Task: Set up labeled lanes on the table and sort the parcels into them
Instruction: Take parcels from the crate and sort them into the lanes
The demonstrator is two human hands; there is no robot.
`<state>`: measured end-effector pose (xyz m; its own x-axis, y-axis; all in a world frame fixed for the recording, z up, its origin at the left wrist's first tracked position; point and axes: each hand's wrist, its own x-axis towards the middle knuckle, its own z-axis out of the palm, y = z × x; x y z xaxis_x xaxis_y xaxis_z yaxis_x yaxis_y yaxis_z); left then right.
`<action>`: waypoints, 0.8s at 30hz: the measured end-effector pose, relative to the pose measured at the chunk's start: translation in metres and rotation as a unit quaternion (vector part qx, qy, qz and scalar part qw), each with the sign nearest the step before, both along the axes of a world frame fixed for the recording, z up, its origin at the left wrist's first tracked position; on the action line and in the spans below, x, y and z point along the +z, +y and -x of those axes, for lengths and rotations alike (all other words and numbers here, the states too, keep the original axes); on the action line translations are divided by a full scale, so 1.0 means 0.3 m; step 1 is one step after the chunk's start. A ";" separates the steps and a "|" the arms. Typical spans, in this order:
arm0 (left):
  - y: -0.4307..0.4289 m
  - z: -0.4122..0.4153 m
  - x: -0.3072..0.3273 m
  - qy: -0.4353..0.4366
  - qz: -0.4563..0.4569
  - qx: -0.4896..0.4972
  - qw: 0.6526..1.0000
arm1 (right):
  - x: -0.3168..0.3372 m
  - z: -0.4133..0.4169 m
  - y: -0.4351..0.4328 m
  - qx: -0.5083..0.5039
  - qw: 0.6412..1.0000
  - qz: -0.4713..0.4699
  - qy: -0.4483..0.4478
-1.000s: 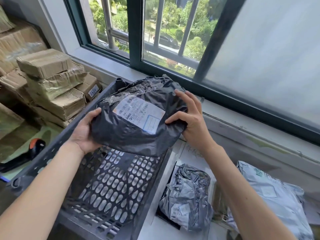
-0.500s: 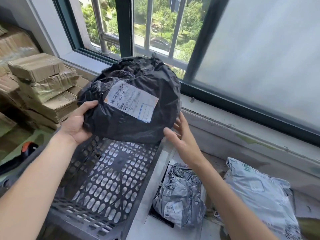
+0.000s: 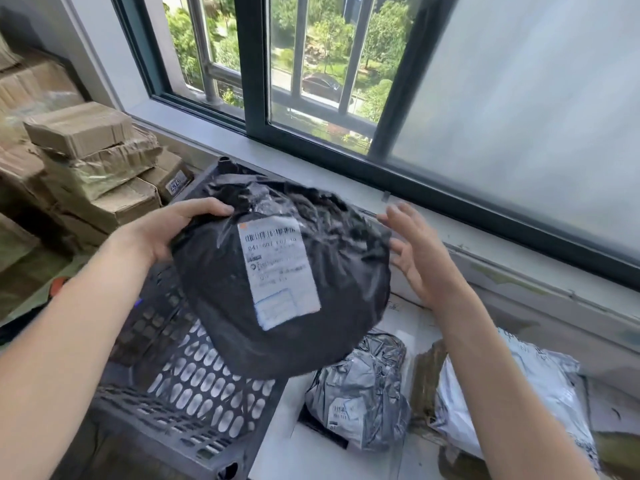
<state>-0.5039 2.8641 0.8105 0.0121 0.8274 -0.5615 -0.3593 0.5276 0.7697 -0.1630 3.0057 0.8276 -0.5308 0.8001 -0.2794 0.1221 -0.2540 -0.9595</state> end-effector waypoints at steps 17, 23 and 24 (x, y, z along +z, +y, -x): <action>-0.001 -0.214 0.001 -0.085 -0.108 0.023 0.990 | -0.007 -0.023 -0.049 0.055 0.998 -0.004 0.005; -0.063 -0.338 -0.022 -0.011 -0.110 0.069 0.991 | 0.042 -0.041 0.001 0.076 0.997 -0.028 -0.001; -0.065 -0.344 -0.012 -0.016 -0.122 0.071 0.990 | 0.050 -0.045 0.003 0.081 0.996 -0.030 0.003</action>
